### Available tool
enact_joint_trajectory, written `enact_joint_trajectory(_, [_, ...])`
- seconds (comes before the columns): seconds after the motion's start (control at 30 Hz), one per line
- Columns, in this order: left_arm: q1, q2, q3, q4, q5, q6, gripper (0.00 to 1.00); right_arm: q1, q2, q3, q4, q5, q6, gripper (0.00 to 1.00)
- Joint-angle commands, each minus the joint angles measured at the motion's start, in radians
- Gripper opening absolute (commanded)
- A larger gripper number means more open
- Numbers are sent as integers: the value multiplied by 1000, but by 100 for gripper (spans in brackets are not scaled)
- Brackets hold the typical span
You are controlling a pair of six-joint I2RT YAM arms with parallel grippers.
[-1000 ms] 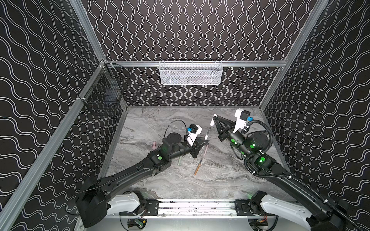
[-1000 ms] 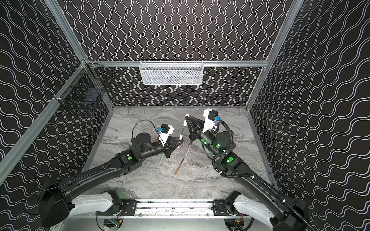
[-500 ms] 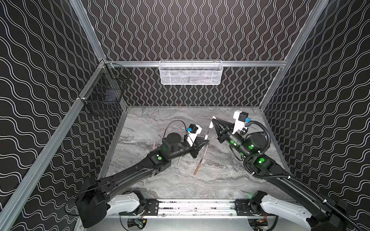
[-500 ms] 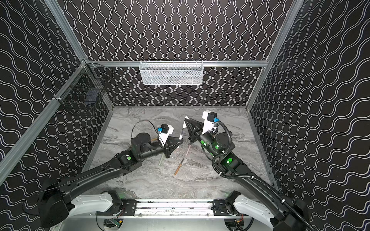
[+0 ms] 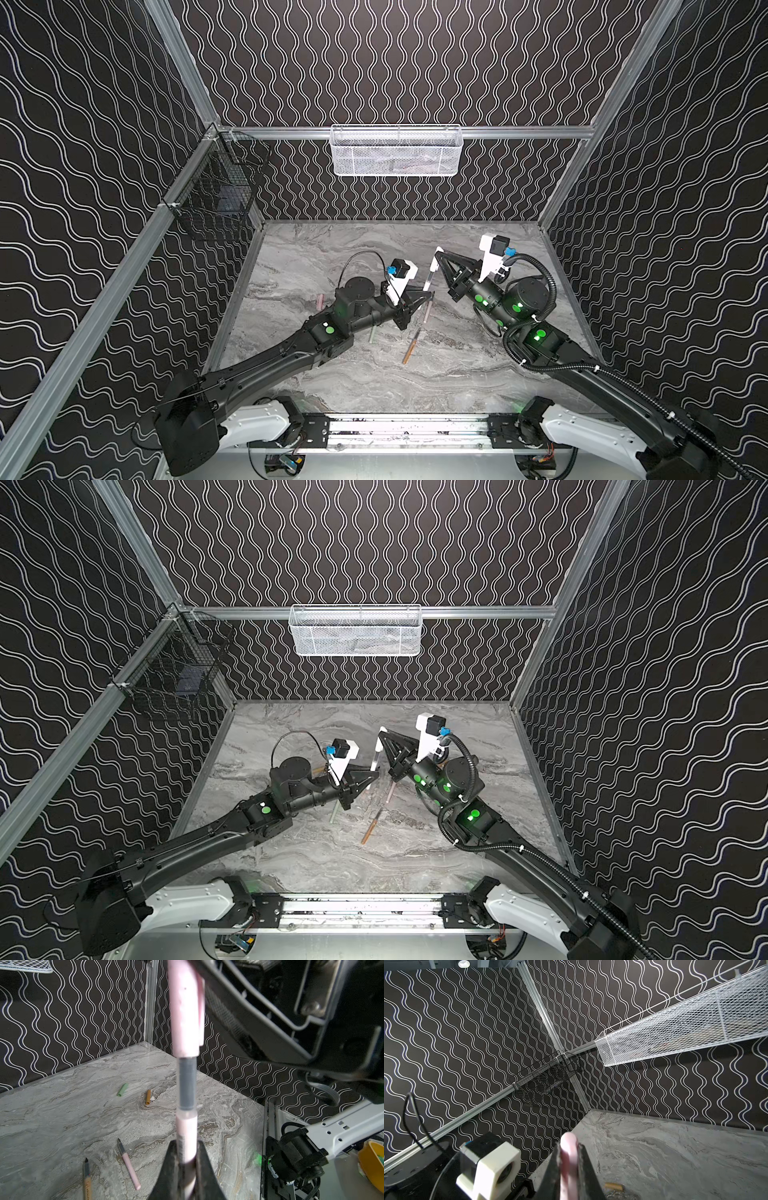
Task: Insert the pens into the pen caps
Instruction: 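Lower the pink cap onto the pen nib with the right gripper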
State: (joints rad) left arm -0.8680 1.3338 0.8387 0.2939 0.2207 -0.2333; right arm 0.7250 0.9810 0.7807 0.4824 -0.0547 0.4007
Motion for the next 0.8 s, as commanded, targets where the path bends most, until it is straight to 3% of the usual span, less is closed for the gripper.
enact_joint_trajectory(0.0, [0, -5, -3, 57, -4, -13, 0, 4, -3, -11, 18, -8, 14, 12])
enact_joint_trajectory(0.27, [0, -13, -18, 97, 8, -24, 0, 11, 10, -22, 56, -28, 27, 15])
enact_joint_trajectory(0.53, [1, -16, -8, 61, -48, 56, 0, 19, 10, 68, -132, -42, -19, 39])
enact_joint_trajectory(0.77, [2, -37, -20, 62, -91, 132, 0, 19, -31, 153, -327, 27, -67, 50])
